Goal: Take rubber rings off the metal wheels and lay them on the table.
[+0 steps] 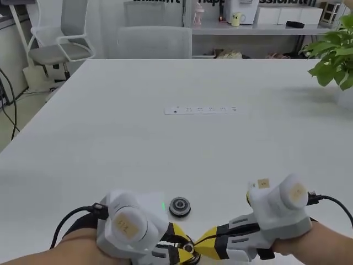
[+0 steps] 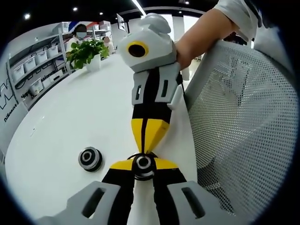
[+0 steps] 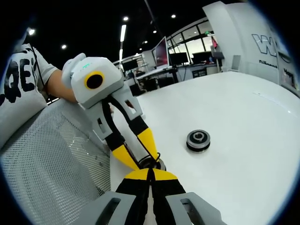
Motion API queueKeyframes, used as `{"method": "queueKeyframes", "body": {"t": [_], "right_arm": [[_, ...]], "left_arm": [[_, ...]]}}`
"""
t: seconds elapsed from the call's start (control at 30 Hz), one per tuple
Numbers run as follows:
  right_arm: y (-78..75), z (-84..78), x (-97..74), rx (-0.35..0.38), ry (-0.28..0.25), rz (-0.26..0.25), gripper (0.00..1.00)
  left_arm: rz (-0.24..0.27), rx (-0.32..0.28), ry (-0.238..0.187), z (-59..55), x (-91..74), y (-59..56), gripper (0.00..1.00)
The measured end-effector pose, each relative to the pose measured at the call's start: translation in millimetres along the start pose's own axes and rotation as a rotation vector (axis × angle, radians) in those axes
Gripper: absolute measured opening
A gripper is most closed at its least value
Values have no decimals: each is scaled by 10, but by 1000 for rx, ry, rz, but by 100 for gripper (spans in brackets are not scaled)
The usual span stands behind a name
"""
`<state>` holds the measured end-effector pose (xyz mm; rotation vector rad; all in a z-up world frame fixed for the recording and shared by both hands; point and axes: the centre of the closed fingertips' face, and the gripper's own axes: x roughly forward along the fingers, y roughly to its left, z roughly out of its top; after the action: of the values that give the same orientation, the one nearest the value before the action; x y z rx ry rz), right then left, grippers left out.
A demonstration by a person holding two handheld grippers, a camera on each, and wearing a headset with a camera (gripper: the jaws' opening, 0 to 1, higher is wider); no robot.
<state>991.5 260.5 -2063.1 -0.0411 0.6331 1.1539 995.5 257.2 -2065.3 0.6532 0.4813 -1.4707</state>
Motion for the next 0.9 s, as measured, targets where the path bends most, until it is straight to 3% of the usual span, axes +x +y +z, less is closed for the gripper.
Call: {"method": "queueKeyframes", "body": {"t": [0.37, 0.9], "right_arm": [[0, 56, 1, 12, -26, 4, 0], [18, 152, -15, 21, -53, 13, 0]], "left_arm": [[-28, -10, -30, 66, -139, -53, 19], [27, -82, -72, 88, -424, 15, 32]]}}
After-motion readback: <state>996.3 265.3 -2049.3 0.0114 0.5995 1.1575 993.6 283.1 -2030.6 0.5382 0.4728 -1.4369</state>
